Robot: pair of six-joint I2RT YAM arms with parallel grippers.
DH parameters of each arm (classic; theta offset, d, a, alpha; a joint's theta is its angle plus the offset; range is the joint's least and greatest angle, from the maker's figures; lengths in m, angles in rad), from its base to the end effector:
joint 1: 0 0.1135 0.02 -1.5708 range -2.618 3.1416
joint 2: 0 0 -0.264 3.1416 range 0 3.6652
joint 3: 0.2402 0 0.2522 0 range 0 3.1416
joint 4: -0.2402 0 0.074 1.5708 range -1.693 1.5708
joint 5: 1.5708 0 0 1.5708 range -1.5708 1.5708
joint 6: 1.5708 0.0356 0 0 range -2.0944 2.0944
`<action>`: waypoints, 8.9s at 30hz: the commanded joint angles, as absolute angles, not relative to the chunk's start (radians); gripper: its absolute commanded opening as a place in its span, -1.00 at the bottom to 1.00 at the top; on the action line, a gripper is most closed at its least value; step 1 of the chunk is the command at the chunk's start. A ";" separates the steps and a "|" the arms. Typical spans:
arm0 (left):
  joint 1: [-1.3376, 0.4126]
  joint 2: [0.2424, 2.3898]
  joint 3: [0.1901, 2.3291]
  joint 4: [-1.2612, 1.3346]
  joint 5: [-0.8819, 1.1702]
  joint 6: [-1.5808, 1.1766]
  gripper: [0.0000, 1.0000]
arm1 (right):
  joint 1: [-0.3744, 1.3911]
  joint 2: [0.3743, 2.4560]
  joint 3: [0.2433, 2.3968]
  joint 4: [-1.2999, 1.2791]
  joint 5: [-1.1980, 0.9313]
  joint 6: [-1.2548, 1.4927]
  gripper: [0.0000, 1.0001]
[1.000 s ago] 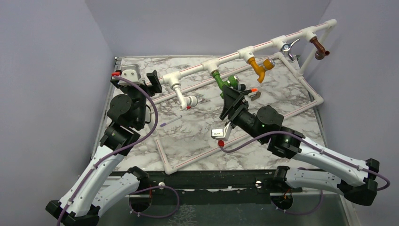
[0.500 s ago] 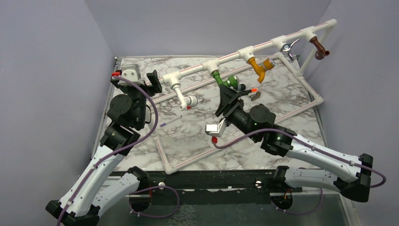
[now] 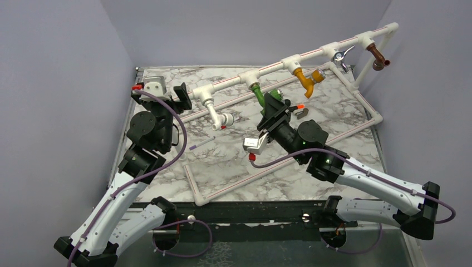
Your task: Install the water faucets
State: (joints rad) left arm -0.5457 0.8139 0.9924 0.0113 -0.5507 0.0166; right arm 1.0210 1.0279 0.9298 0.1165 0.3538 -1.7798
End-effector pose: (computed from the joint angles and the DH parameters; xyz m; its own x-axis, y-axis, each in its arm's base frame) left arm 0.1563 -0.0731 0.4276 0.1613 -0.0814 -0.9835 0.0004 0.9966 -0.0824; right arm 0.1363 0.1987 0.3772 0.6034 -0.7717 0.2012 0.1378 -0.1476 -0.9794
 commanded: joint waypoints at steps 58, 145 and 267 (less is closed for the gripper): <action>-0.557 0.833 0.974 -0.072 -0.508 0.014 0.68 | 1.016 1.031 0.847 0.655 0.893 0.823 -0.99; -0.558 0.835 0.974 -0.072 -0.497 0.008 0.68 | 1.015 0.737 0.919 0.165 0.561 -0.015 0.34; -0.558 0.835 0.975 -0.075 -0.485 0.008 0.69 | 1.088 1.116 0.776 0.960 0.784 0.335 -0.99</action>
